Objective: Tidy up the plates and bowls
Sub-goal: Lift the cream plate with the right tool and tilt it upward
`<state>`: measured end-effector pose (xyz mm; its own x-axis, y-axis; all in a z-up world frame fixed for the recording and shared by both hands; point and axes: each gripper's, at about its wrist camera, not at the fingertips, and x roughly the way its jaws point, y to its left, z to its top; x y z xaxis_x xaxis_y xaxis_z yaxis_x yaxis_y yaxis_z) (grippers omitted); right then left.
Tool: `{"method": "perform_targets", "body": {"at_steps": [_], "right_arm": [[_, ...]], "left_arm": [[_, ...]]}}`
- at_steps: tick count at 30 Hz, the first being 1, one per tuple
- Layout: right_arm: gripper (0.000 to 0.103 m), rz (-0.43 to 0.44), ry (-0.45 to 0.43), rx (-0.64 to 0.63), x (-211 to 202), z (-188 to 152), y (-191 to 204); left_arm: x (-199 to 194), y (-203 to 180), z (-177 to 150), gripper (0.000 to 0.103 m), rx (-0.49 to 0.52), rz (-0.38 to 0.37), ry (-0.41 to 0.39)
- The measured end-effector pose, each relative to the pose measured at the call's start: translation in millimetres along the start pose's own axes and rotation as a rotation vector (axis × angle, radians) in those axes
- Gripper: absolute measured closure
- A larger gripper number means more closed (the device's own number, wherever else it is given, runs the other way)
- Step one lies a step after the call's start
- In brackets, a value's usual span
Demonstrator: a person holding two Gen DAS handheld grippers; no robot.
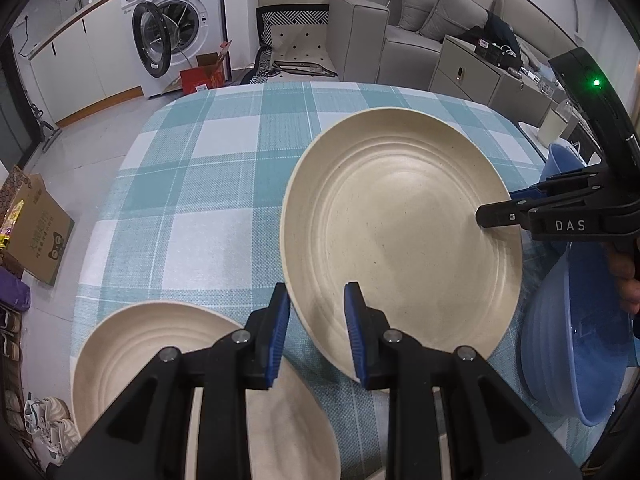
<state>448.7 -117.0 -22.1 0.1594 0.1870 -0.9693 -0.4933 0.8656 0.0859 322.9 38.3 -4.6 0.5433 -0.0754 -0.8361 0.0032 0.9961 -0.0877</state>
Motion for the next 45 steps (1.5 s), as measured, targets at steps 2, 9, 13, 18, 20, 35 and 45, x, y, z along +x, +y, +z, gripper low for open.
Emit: {"method": "perform_targets", "body": {"at_steps": [2, 9, 13, 18, 20, 35, 45], "right_arm": [[0.080, 0.000, -0.012, -0.002, -6, 0, 1], [0.080, 0.001, -0.049, -0.010, -23, -2, 8], [0.080, 0.002, -0.067, -0.012, -35, -5, 12], [0.080, 0.004, -0.093, -0.018, -48, -6, 18], [0.080, 0.003, -0.104, -0.022, -54, -6, 21], [0.080, -0.016, -0.173, -0.062, -100, -19, 55], [0.080, -0.015, -0.209, -0.093, -126, -34, 80]], "left_arm": [[-3, 1, 1, 0.077, -0.004, 0.001, -0.008], [-15, 3, 3, 0.077, -0.004, 0.014, -0.039], [-23, 4, 3, 0.077, -0.003, 0.014, -0.053], [-35, 5, 2, 0.077, -0.005, 0.020, -0.075], [-40, 5, 1, 0.077, -0.006, 0.023, -0.084], [-80, 17, -12, 0.077, -0.015, 0.040, -0.155], [-109, 23, -27, 0.077, -0.014, 0.058, -0.195]]}}
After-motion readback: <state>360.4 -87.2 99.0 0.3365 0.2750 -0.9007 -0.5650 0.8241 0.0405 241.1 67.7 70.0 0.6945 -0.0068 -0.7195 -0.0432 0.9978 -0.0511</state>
